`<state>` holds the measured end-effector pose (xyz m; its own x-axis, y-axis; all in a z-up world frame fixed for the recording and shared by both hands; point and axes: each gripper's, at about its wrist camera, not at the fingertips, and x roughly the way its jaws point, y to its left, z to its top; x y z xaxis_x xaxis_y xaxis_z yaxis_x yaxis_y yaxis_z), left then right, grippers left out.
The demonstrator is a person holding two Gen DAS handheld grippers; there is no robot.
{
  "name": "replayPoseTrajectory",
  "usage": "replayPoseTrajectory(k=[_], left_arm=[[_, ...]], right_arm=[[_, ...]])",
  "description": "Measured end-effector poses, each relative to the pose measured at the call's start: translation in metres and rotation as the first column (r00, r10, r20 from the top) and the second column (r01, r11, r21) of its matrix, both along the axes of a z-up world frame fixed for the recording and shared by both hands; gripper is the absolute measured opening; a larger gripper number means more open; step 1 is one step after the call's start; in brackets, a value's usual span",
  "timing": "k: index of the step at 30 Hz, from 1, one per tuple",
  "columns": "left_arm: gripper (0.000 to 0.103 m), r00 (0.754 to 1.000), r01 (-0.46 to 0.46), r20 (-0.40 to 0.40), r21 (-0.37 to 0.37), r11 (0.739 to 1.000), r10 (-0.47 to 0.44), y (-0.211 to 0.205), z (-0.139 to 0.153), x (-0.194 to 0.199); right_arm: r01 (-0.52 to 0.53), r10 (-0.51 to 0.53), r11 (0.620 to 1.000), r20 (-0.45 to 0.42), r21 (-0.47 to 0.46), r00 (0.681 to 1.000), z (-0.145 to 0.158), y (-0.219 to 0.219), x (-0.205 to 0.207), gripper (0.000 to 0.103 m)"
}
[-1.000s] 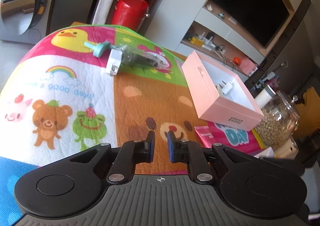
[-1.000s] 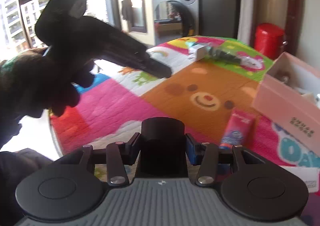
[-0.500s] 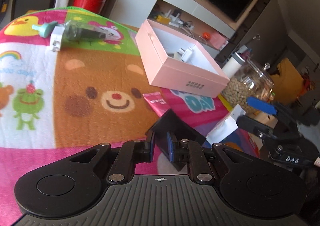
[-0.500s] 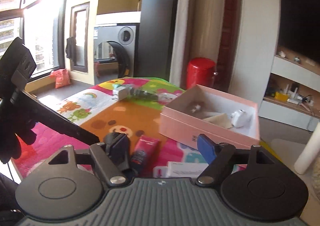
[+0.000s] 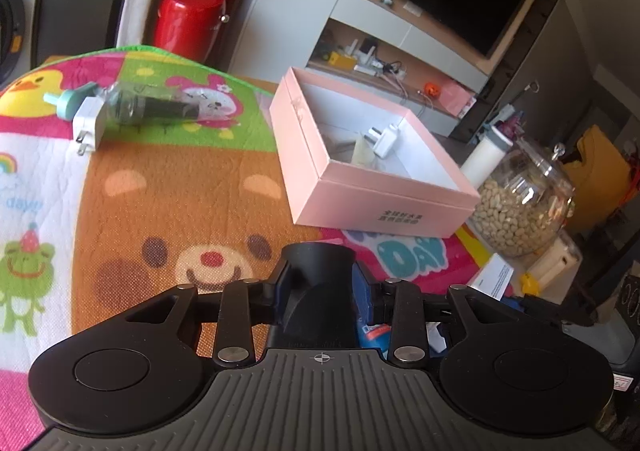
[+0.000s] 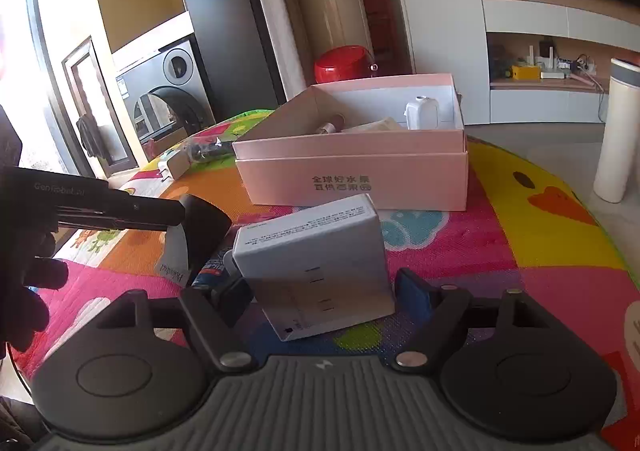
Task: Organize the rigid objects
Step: 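Carry the white package into the pink box with the right tool while the left drops the funnel in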
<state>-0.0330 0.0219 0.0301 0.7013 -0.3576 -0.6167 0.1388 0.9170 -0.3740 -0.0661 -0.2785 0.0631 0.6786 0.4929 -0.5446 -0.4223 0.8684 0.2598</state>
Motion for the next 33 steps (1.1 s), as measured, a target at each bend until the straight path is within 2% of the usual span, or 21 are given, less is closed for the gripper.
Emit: replayPoseTrajectory(k=[9,12,19,22,26,31,33], left_arm=[[0.052,0.998,0.060,0.018,0.130,0.990,-0.063,-0.030,-0.009,0.015],[0.054,0.998,0.065,0.007,0.135,0.989,-0.067,-0.037,-0.013,0.026],[0.056,0.997,0.076,-0.002,0.204,0.976,-0.077,-0.056,-0.022,0.044],[0.056,0.996,0.084,-0.005,0.200,0.976,-0.084,-0.056,-0.022,0.045],[0.056,0.995,0.102,-0.011,0.196,0.975,-0.102,-0.053,-0.021,0.039],[0.056,0.984,0.173,0.006,0.158,0.972,-0.177,-0.042,-0.017,0.011],[0.056,0.981,0.187,0.021,0.168,0.968,-0.194,-0.038,-0.014,-0.003]], right_arm=[[-0.003,0.005,0.999,0.054,-0.041,0.999,-0.004,0.007,-0.012,0.077],[-0.008,0.012,0.998,0.065,-0.066,0.998,-0.004,0.010,-0.014,0.077],[-0.006,0.013,0.996,0.083,-0.090,0.996,-0.005,0.012,-0.019,0.077],[0.006,0.000,0.997,0.079,-0.081,0.997,-0.005,0.009,-0.018,0.077],[0.017,-0.011,0.997,0.083,-0.076,0.996,-0.004,0.007,-0.019,0.072],[0.024,-0.013,0.993,0.095,-0.119,0.995,0.003,0.005,-0.028,0.071],[0.032,-0.016,0.991,0.125,-0.133,0.992,0.012,0.000,-0.036,0.071]])
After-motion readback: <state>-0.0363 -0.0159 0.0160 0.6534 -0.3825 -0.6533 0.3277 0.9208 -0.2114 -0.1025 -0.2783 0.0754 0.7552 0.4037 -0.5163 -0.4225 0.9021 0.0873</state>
